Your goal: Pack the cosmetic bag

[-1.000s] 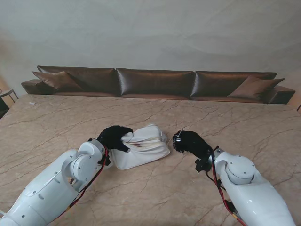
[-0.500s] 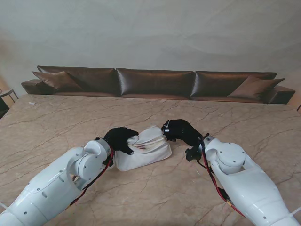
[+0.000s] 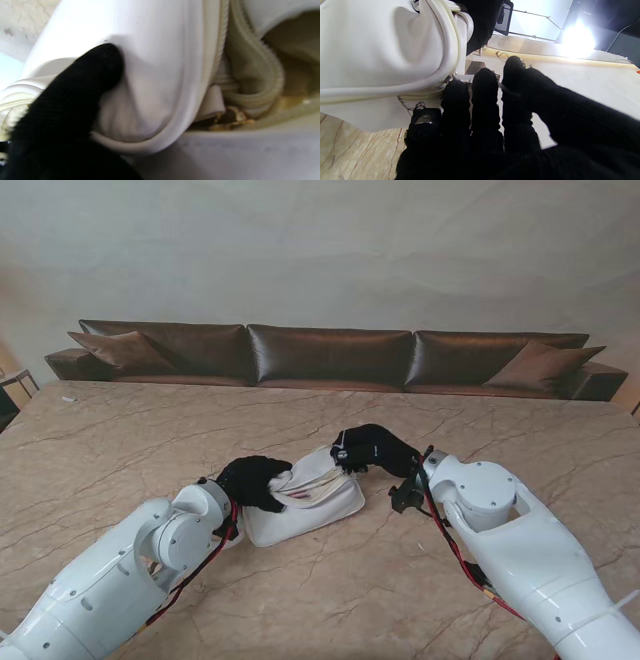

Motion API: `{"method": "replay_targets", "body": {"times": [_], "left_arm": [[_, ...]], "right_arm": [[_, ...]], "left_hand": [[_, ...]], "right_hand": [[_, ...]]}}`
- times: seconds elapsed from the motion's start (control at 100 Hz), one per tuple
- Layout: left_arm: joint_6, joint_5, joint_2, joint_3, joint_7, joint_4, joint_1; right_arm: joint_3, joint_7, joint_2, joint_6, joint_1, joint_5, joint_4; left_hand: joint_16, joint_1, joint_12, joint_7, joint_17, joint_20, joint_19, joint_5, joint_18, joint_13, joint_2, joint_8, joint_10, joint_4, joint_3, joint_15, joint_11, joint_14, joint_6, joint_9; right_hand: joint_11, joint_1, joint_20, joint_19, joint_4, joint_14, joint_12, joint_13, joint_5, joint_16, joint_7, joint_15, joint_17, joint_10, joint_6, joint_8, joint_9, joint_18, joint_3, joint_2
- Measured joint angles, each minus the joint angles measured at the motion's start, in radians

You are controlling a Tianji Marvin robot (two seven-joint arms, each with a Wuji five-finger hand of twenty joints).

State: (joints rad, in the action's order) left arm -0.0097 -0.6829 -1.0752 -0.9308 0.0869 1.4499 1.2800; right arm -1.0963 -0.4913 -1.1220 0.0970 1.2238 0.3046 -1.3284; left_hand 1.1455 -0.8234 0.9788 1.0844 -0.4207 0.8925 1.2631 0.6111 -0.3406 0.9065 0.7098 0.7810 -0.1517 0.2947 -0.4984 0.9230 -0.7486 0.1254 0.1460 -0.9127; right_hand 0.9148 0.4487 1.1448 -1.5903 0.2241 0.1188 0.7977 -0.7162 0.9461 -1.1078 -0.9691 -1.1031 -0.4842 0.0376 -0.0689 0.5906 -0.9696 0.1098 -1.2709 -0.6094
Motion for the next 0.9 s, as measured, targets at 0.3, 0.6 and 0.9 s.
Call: {"method": "replay_targets", "body": {"times": [0.3, 0.6, 0.9], "left_arm": [[-0.048, 0.180, -0.067, -0.019, -0.275, -0.089, 0.062], [-0.020, 0.153, -0.050, 0.026, -0.138, -0.044, 0.028], [-0.019, 0.144, -0.041, 0.064, -0.095, -0.032, 0.007]], "right_arm": [[-0.064, -0.008, 0.008, -0.016, 0.063, -0.048, -0.054], [-0.074, 0.035, 0.037, 0.039, 0.088, -0.238, -0.100], [0.000, 0.051, 0.042, 0.075, 0.042, -0.159, -0.056]], "left_hand": [[-0.021, -0.013, -0.077, -0.013, -0.131, -0.001, 0.160, 0.053, -0.024, 0.075, -0.015, -0.024, 0.024, 0.018, 0.064, 0.168, -0.002, 0.028, -0.008, -0.063], [-0.076, -0.060, -0.066, -0.019, -0.224, 0.001, 0.267, 0.063, -0.028, 0.115, -0.043, 0.142, 0.025, 0.041, 0.187, 0.222, -0.073, 0.027, -0.016, -0.071], [-0.090, -0.054, -0.048, -0.019, -0.235, 0.000, 0.279, 0.063, -0.028, 0.140, -0.093, 0.184, 0.025, 0.041, 0.222, 0.232, -0.082, 0.015, -0.019, -0.075]], "right_hand": [[-0.003, 0.000, 0.000, -0.001, 0.007, -0.002, -0.021, 0.011, -0.014, -0.021, 0.000, 0.031, 0.014, -0.010, -0.025, -0.002, 0.008, 0.000, 0.003, 0.000], [-0.003, 0.000, 0.015, 0.152, 0.007, -0.020, 0.040, 0.201, -0.014, -0.029, 0.000, 0.096, 0.213, -0.024, -0.025, -0.009, 0.042, -0.041, 0.003, 0.000], [-0.217, 0.000, 0.052, 0.465, 0.007, -0.096, -0.108, 0.598, 0.001, 0.124, -0.007, 0.290, 0.556, -0.066, -0.027, -0.012, 0.484, -0.136, 0.003, -0.011]]}}
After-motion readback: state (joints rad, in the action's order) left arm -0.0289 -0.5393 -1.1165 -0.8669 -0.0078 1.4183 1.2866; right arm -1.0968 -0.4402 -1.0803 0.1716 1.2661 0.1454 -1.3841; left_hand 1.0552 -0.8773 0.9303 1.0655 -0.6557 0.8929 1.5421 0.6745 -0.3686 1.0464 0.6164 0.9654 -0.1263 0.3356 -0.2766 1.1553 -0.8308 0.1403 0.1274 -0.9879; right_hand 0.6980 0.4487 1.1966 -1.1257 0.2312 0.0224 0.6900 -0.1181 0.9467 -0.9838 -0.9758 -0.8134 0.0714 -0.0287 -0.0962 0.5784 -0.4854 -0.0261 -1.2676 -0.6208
